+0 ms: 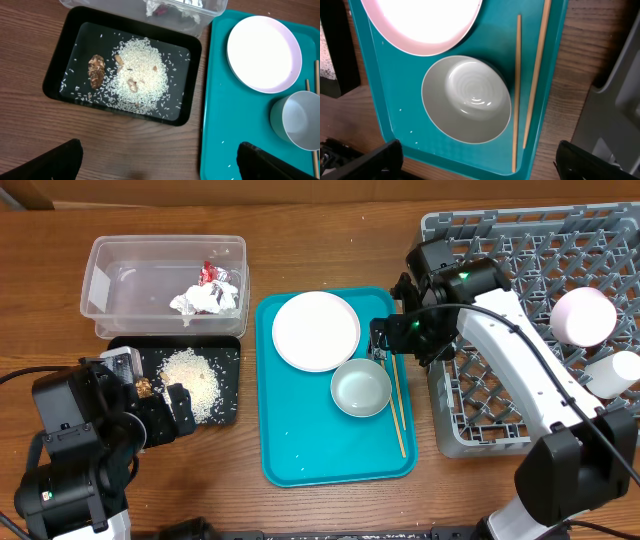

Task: Sort waste into correct bins and load items into the dishwasher
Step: 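Grasp the white bowl rim with right gripper, then carry the white bowl with right gripper into the dish rack, release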

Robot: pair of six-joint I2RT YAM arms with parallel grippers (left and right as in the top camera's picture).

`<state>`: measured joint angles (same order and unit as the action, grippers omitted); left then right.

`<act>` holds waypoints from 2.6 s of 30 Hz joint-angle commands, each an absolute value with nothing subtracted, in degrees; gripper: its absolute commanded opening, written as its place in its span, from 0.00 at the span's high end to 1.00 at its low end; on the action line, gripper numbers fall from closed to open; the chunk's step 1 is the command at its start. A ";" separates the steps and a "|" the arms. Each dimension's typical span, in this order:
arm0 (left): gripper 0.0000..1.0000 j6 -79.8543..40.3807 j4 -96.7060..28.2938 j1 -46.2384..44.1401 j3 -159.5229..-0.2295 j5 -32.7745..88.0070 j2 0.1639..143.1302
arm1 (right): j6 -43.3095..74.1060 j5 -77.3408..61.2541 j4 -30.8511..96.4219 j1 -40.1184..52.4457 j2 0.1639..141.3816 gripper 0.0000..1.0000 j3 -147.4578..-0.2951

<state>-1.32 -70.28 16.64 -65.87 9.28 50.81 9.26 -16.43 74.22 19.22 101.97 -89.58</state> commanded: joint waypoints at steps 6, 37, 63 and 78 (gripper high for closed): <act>0.00 -1.72 -70.24 17.08 -65.71 10.11 50.52 | 9.65 -16.10 73.10 19.55 103.11 0.00 -89.95; 0.00 -1.69 -70.24 17.08 -65.71 10.11 50.52 | 23.57 -14.09 54.46 24.86 103.15 0.61 -65.84; 0.00 -1.69 -70.26 17.08 -65.71 10.11 50.52 | 24.29 -0.27 65.52 24.62 96.07 0.96 -81.95; 0.00 -1.69 -70.26 17.08 -65.71 10.11 50.52 | 24.01 35.59 50.59 16.40 88.42 0.96 -87.77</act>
<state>-1.32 -70.30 16.64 -65.87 9.28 50.81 23.92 24.34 53.58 18.87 89.01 -86.52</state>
